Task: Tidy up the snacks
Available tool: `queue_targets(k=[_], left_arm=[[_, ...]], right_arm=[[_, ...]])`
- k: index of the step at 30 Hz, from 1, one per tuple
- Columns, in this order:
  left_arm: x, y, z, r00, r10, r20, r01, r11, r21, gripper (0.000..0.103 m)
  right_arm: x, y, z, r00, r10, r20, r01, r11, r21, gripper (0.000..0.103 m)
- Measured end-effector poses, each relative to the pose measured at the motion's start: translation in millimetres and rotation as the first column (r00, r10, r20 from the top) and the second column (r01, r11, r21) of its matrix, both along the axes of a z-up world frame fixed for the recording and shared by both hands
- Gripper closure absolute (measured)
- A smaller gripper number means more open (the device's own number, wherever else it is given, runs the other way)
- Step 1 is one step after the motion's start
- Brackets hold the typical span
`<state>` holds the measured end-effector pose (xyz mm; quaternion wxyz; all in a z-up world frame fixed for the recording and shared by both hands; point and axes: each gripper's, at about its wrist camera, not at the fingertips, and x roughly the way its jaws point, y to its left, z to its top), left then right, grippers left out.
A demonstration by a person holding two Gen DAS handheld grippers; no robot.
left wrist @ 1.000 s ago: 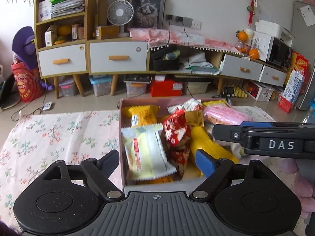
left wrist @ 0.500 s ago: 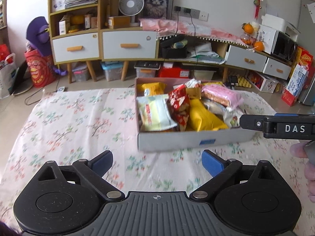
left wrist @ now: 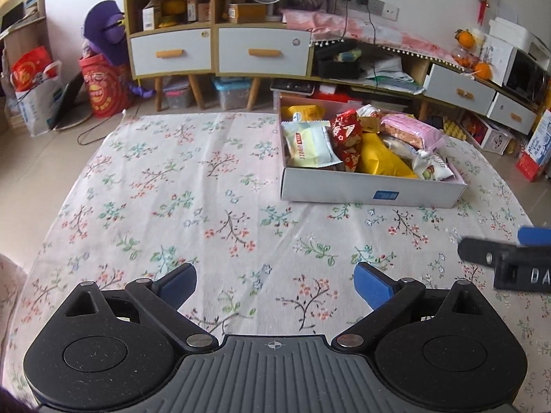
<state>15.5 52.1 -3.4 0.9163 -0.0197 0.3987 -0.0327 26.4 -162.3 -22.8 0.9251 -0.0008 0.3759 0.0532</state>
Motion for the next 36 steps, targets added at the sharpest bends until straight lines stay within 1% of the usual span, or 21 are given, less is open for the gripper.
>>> queue_targets(k=[4, 5, 9, 16, 23, 28, 36], left_arm=[[-4.0, -1.1, -0.3, 0.999, 0.013, -0.041, -0.014, 1.0, -0.023, 0.004], [-5.4, -2.2, -0.1, 0.999, 0.015, -0.045, -0.016, 1.0, -0.019, 0.004], [-9.9, -6.3, 3.8, 0.999, 0.037, -0.02, -0.036, 0.999, 0.037, 0.004], [-10.4, -14.6, 4.3, 0.999, 0.038, -0.017, -0.036, 0.996, 0.086, 0.004], [-9.5, -19.5, 6.6, 0.999, 0.049, -0.022, -0.047, 0.995, 0.083, 0.004], [-11.5, -21.9, 8.1, 0.998, 0.059, -0.014, -0.057, 0.994, 0.092, 0.004], [-10.5, -25.1, 5.9, 0.997, 0.069, -0.032, -0.066, 0.994, 0.092, 0.003]], right_arm=[[-11.7, -0.9, -3.3, 1.0, -0.01, -0.022, 0.01, 1.0, 0.015, 0.0], [-13.4, -1.7, -3.8, 1.0, -0.012, -0.028, 0.012, 1.0, 0.023, 0.0], [-18.8, -2.2, -7.4, 0.999, -0.014, -0.046, 0.015, 0.999, 0.03, 0.0], [-16.3, -6.0, -13.6, 0.997, -0.041, -0.072, 0.044, 0.998, 0.037, 0.0], [-12.8, -9.3, -18.4, 0.993, -0.058, -0.101, 0.062, 0.997, 0.046, 0.0], [-14.9, -9.8, -15.3, 0.995, -0.056, -0.087, 0.061, 0.997, 0.051, 0.0], [-12.7, -10.1, -14.7, 0.994, -0.056, -0.09, 0.061, 0.997, 0.049, 0.0]])
